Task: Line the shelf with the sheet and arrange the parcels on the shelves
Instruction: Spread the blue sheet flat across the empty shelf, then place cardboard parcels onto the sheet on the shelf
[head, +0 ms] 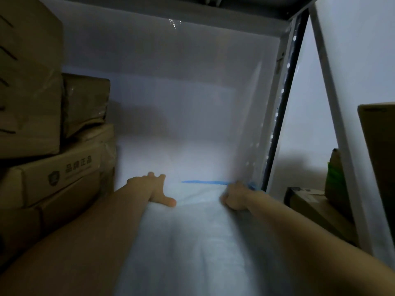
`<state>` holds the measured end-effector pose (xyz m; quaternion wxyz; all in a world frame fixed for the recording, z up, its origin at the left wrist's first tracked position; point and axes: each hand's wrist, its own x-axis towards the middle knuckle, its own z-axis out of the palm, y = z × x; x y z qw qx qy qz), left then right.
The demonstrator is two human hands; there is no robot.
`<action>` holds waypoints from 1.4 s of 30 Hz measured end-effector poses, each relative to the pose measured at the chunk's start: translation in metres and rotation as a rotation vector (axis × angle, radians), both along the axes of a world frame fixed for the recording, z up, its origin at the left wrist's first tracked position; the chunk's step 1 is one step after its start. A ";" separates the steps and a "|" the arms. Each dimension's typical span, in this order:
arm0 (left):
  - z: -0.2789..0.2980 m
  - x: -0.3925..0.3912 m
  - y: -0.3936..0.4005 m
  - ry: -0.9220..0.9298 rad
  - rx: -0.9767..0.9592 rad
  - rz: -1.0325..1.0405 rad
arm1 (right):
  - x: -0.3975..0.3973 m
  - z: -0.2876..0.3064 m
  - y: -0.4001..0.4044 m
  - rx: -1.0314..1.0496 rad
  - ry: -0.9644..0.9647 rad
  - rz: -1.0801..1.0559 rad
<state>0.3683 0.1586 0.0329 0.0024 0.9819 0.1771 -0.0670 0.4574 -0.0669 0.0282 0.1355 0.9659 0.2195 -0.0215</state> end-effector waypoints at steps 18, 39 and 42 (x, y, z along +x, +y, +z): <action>0.018 -0.183 -0.108 0.143 -0.020 -0.069 | -0.193 0.011 -0.108 0.490 0.129 -0.410; 0.058 -0.321 -0.138 -0.819 -0.288 -0.248 | -0.312 0.063 -0.072 0.784 -0.222 0.044; 0.078 -0.349 -0.132 -1.180 -0.239 -0.299 | -0.330 0.084 -0.029 0.930 -0.163 0.247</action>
